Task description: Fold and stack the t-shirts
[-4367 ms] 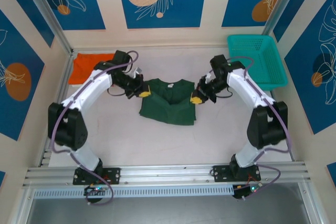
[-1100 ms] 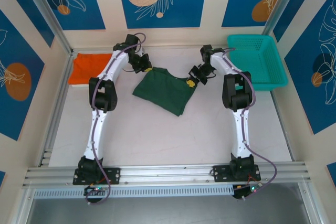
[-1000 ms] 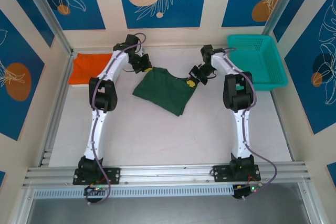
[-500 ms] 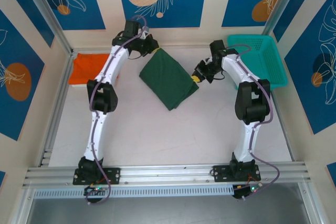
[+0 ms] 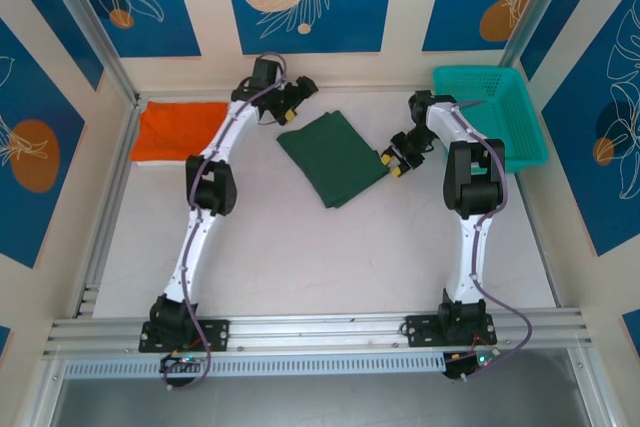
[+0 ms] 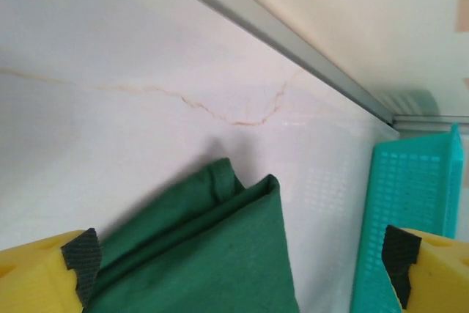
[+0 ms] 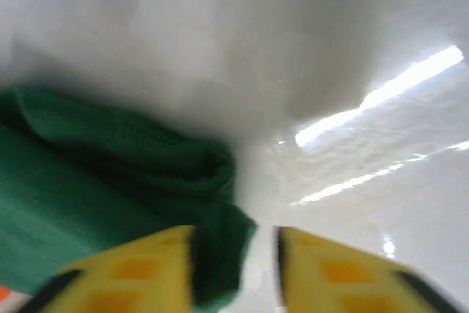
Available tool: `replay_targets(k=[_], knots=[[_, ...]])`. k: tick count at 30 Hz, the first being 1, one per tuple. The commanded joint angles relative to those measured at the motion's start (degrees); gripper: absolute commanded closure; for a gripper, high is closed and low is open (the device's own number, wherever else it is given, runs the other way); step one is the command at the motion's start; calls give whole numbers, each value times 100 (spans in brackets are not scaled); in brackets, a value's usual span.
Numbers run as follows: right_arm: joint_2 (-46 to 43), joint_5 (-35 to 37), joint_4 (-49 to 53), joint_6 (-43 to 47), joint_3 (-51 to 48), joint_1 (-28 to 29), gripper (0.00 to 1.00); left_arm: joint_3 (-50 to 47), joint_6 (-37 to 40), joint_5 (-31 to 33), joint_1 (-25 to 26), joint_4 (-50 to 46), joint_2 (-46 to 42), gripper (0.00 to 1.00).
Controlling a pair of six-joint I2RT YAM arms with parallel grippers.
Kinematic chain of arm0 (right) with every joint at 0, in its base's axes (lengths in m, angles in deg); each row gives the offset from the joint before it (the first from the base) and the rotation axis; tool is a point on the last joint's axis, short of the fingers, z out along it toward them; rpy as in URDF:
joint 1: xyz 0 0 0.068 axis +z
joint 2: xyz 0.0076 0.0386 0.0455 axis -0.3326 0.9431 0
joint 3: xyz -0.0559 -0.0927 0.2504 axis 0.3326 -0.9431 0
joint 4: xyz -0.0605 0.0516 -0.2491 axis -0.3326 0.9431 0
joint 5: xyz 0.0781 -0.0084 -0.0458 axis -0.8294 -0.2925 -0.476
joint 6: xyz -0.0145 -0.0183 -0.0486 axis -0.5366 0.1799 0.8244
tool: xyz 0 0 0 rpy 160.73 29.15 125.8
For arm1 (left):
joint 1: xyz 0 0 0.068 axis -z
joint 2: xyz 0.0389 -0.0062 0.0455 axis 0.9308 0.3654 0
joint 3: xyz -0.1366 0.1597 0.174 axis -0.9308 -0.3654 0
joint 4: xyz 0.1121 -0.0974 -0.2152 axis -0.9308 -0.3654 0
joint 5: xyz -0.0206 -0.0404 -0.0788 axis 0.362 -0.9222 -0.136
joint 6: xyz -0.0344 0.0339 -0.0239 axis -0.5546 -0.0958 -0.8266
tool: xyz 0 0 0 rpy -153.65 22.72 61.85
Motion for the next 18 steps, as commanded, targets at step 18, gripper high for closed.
replay_targets(k=[18], knots=[[-828, -1697, -1658, 507, -628, 1257, 73, -2957, 2175, 281, 933, -2067, -2050, 34]])
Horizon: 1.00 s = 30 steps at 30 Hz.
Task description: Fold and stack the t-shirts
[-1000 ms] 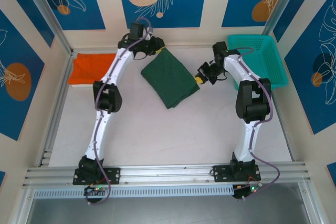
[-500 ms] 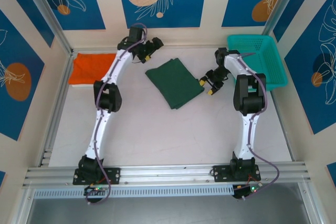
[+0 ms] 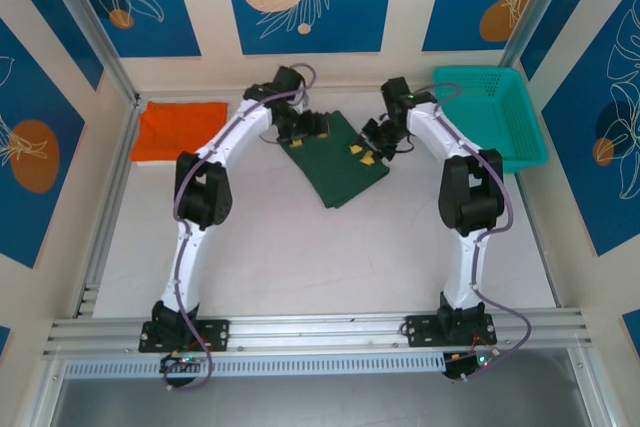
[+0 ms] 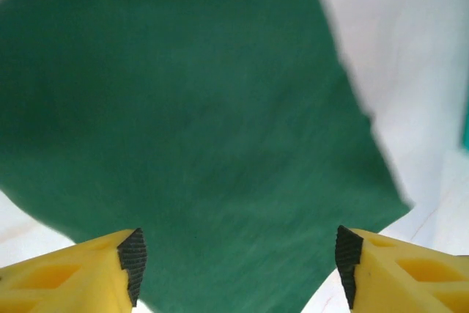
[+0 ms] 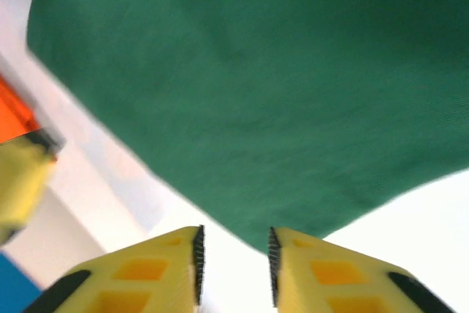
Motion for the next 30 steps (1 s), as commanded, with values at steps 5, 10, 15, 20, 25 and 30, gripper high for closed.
replay_targets(k=[5, 10, 15, 20, 25, 30], knots=[[799, -1652, -706, -232, -89, 554, 78, -71, 556, 301, -49, -741, 432, 37], [1237, -1655, -704, -396, -278, 712, 83, -941, 473, 255, -60, -517, 345, 39], [1194, -1404, -576, -97, -834, 713, 85, -2063, 384, 49, -8, -121, -71, 40], [774, -1243, -571, 501, -1609, 688, 87, -3251, 136, -173, 110, 290, -731, 40], [151, -735, -474, 1461, -2362, 732, 86, -4399, -260, -347, 506, 593, -1496, 40], [-620, -602, -774, 1690, -2990, 642, 77, -4993, -970, -1, 793, 639, -2615, 38]])
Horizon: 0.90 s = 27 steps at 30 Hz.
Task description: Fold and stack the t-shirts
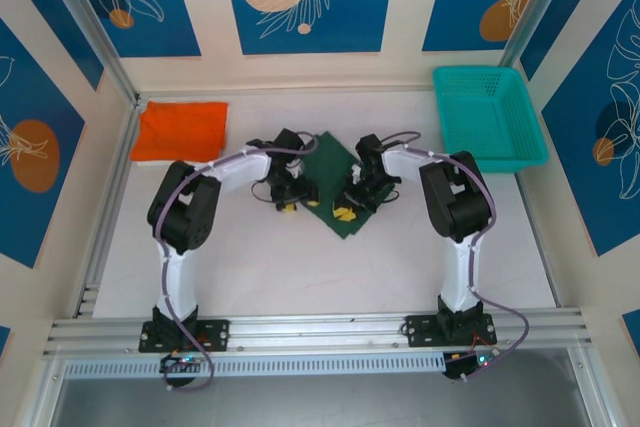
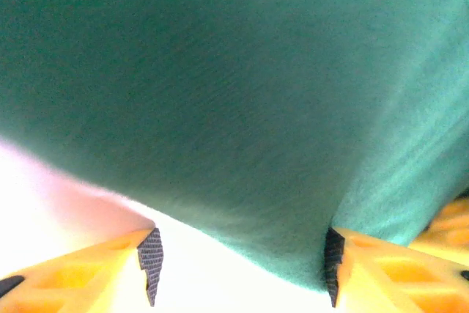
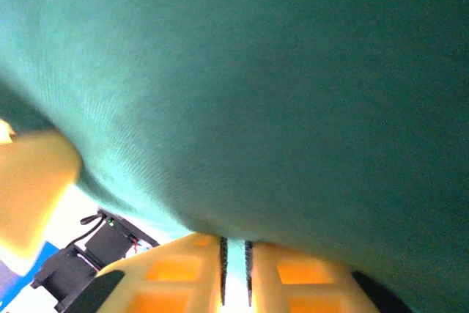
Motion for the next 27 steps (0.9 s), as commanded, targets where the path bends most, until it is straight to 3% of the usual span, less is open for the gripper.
replay_targets(k=[1, 6, 10, 14, 18, 23, 27], knots=[[-543, 412, 58, 207, -318, -129, 73, -206, -679, 359, 130, -766, -806, 35], [-1212, 287, -46, 169, -252, -45, 63, 333, -1212, 1326, 120, -1315, -1523, 34], [-1647, 237, -149, 73, -487, -5, 63, 390, -1291, 1304, 126, -1107, -1654, 38], [-1723, -94, -24, 54, -722, 49, 71, 803, -691, 161, 179, -945, -917, 49], [-1496, -181, 63, 39, -868, 119, 85, 1427, 5, -371, 328, -1162, -132, 57], [-836, -110, 223, 154, -699, 258, 88, 1316, 149, -310, 267, -943, 303, 62], [-484, 532, 527, 437, -645, 454, 91, 587, 185, 557, 42, -816, 74, 62]])
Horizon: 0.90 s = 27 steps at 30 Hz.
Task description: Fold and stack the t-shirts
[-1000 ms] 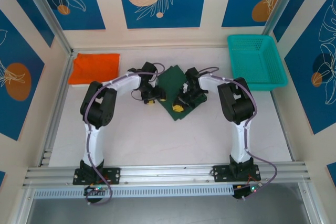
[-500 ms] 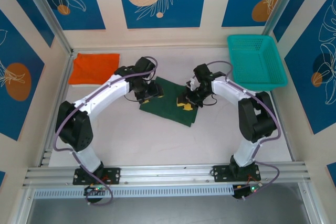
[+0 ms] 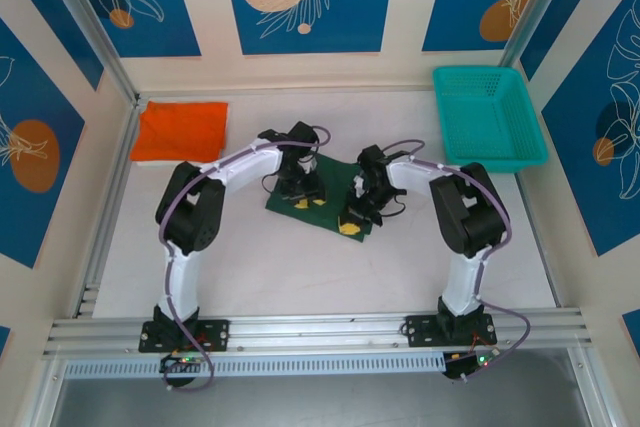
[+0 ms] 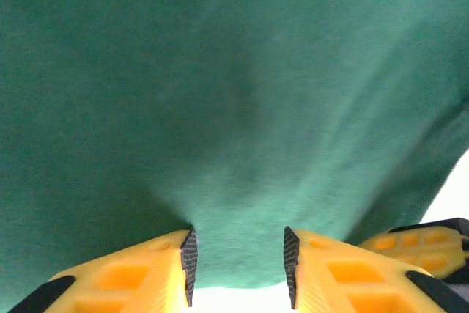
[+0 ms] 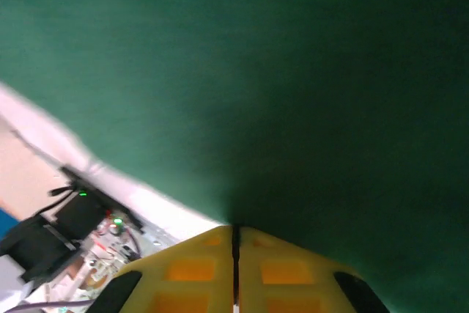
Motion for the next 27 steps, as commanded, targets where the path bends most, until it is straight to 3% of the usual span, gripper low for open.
replay_targets(k=[1, 6, 11, 14, 19, 23, 27], knots=[[149, 547, 458, 320, 57, 139, 92, -731, 132, 493, -301, 133, -320, 62], [79, 1323, 565, 412, -123, 113, 92, -1708, 193, 602, -798, 446, -584, 61], [140, 1534, 627, 437, -79, 11, 93, -2302, 98, 546, -1155, 639, -906, 61], [158, 1538, 681, 506, -26, -92, 93, -2619, 62, 558, -1230, 789, -1264, 54], [-71, 1542, 552, 638, -156, -203, 90, -2960, -18, 574, -1494, 852, -1479, 53], [-369, 1288, 368, 645, -261, -172, 86, -2862, -68, 405, -1770, 771, -1636, 50], [-811, 847, 277, 669, -46, -113, 79, -1850, 187, 623, -1699, 333, -1977, 44]])
